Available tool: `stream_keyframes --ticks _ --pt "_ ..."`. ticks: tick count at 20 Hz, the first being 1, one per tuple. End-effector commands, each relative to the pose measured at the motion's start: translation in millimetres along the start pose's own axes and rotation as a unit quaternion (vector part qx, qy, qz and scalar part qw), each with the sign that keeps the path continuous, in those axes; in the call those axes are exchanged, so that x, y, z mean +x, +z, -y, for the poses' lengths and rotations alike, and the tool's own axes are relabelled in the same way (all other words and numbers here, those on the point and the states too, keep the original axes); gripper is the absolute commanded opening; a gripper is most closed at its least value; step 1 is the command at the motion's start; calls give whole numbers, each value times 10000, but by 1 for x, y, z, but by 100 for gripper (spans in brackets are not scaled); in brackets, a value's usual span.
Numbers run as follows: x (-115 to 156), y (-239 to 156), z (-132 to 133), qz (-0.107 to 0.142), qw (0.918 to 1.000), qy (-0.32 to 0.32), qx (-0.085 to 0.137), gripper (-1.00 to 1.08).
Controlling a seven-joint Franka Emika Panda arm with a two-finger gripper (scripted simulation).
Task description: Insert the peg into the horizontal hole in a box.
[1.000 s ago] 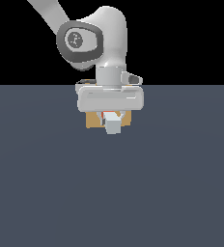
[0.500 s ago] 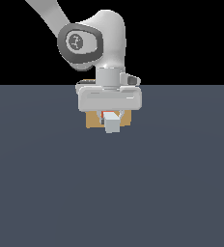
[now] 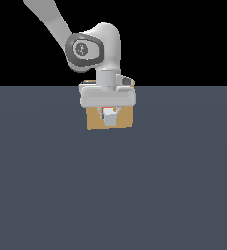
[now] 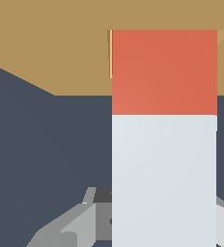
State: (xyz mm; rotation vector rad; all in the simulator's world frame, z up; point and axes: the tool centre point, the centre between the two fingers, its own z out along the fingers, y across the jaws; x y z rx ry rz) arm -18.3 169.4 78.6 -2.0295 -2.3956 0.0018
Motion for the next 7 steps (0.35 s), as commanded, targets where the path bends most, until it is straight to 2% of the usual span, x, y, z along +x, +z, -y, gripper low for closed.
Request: stream_keyframes --ticks 1,7 --pt "15 -2 -1 0 10000 8 -19 -100" --pt "30 -2 -3 0 10000 9 -22 -100"
